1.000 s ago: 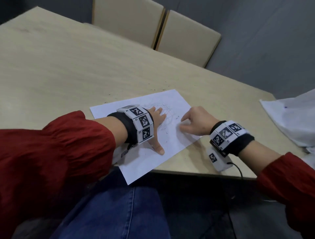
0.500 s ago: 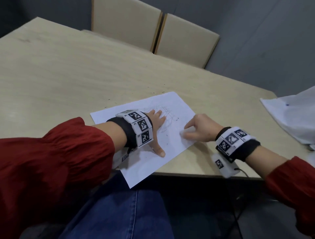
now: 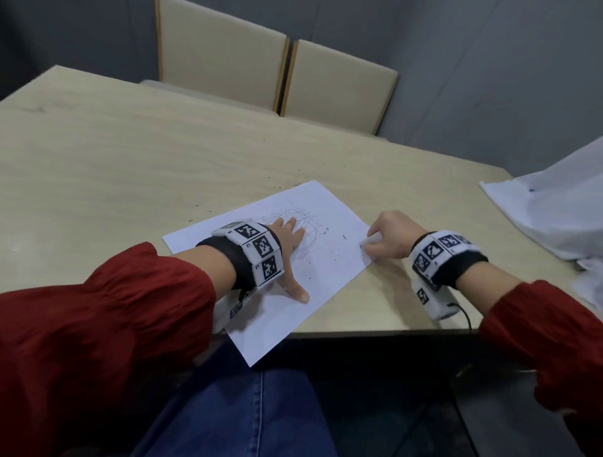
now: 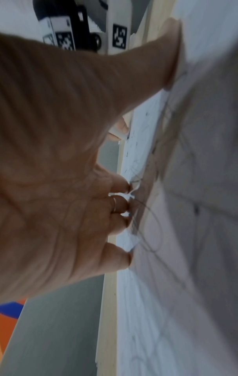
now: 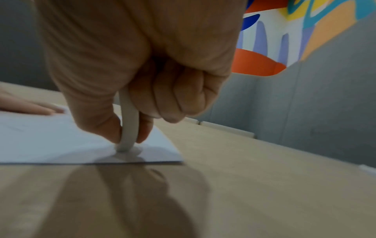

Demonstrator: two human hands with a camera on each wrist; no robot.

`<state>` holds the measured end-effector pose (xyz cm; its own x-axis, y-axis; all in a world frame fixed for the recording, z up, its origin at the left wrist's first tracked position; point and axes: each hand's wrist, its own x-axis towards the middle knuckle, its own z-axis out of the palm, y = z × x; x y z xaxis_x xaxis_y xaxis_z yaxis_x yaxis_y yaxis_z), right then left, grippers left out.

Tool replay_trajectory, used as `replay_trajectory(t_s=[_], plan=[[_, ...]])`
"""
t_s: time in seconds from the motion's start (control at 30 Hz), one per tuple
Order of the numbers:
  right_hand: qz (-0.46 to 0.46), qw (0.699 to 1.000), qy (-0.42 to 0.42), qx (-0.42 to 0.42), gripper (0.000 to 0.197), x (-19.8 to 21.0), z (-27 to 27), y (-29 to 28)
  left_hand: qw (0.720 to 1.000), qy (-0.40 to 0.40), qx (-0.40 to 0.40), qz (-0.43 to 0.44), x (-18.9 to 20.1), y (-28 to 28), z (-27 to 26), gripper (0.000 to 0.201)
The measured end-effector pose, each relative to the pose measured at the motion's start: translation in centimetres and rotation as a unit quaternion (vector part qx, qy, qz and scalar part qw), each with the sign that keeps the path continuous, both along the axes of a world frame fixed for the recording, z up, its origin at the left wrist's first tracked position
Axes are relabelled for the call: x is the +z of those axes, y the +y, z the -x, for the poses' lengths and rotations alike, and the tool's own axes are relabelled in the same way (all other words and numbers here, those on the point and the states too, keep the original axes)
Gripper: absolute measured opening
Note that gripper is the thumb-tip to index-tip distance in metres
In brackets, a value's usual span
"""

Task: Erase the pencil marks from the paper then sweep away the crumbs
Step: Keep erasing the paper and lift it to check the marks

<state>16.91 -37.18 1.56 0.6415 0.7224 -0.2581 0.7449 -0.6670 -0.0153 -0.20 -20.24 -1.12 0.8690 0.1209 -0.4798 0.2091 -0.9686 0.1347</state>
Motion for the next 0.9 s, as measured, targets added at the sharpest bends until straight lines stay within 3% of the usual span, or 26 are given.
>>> replay_trajectory(t_s=[0.07, 0.13, 0.2, 0.3, 0.4, 0.5, 0.6, 0.7, 0.83, 0.9], plan=[[0.031, 0.998, -0.032, -0.048, 0.029, 0.5, -1.0, -0.1, 1.0, 0.001, 0.004, 0.001, 0.1, -0.1, 0.0, 0.136], [0.038, 0.993, -0.073, -0.089, 0.011, 1.0, -1.3, -0.1, 1.0, 0.002, 0.007, 0.009, 0.1, 0.1, 0.0, 0.137], [0.04, 0.993, -0.078, -0.084, 0.023, 0.9, -1.1, -0.1, 1.0, -0.003, 0.007, 0.008, 0.1, 0.2, 0.1, 0.137], [-0.001, 0.996, 0.011, -0.089, 0.031, 0.0, 0.9, 0.2, 1.0, 0.001, -0.007, -0.02, 0.5, 0.1, 0.2, 0.132], [-0.055, 0.992, 0.048, -0.103, 0.03, -0.1, 2.3, 0.4, 1.0, -0.004, 0.009, -0.016, 1.1, 0.6, -0.5, 0.109], [-0.032, 0.995, 0.038, -0.092, 0.029, 0.7, 2.5, 1.1, 0.998, -0.039, 0.038, 0.02, 2.2, 1.9, -1.0, 0.076], [-0.031, 0.994, 0.051, -0.096, 0.035, 1.0, 2.0, 2.8, 0.995, -0.077, 0.059, 0.032, 3.7, 3.4, -0.9, 0.062], [-0.048, 0.993, 0.057, -0.089, 0.035, 0.9, 1.5, 4.5, 0.991, -0.108, 0.074, 0.03, 3.9, 4.7, -0.5, 0.061], [-0.152, 0.988, 0.016, -0.028, 0.017, 0.6, 1.6, 6.0, 0.993, -0.1, 0.066, 0.012, 2.8, 5.4, -0.3, 0.077], [-0.129, 0.991, 0.019, 0.012, 0.016, 0.0, 2.0, 6.7, 0.996, -0.077, 0.042, -0.008, 1.8, 5.5, -0.3, 0.085]])
